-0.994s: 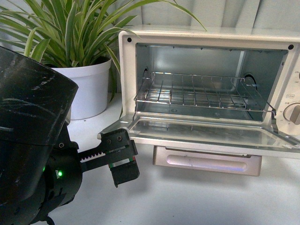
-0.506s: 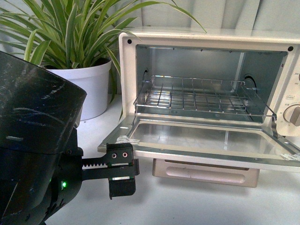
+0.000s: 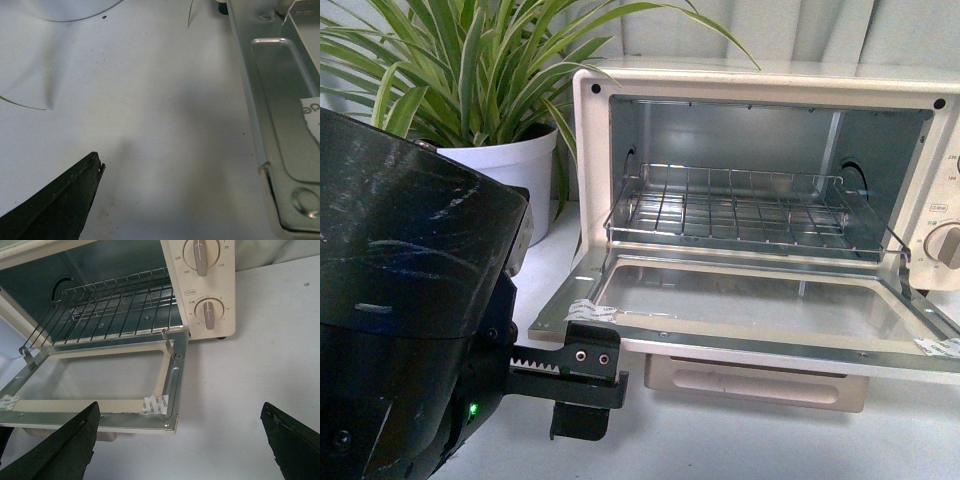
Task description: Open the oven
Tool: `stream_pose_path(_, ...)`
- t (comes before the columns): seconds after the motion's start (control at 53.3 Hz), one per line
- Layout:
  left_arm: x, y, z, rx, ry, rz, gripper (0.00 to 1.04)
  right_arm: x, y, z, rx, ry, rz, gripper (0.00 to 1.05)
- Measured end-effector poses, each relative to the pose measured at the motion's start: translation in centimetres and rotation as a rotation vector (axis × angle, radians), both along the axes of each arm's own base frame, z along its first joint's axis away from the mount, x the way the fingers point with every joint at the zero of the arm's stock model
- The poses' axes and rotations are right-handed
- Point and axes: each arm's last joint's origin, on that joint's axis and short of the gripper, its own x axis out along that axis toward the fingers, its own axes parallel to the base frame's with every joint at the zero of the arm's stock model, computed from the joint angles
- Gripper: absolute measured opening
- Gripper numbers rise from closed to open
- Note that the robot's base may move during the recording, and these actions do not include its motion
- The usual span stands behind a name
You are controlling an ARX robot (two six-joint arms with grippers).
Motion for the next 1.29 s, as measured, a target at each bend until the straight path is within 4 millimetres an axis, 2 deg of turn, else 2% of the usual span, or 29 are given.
stream_pose_path(0.619,-1.0,-0.2,-1.0,0.071,0.072,-0.080,0.98,0.0,0.0,0.3,0.003,-0.007,0.002,0.95)
stream_pose_path(0.769,-1.9,0.3,-0.8,0.080,0.078,-0.122,0.98,-0.1,-0.3,0.7,0.011,-0.014,0.004,0.95)
stream_pose_path(0.9,-3.6,1.5,0.4,0.070,0.039,-0.153,0.98,-0.5,-0.5,1.0,0.013,-0.023,0.012,0.95)
stream_pose_path(1.107,-6.4,3.8,3.3,-0.051,-0.107,-0.198,0.98,-1.2,-0.3,1.3,-0.028,-0.052,0.059,0.95)
stream_pose_path(1.294,-9.2,6.8,5.2,-0.111,-0.218,-0.158,0.98,-2.7,-0.1,0.4,-0.094,-0.060,0.117,0.95)
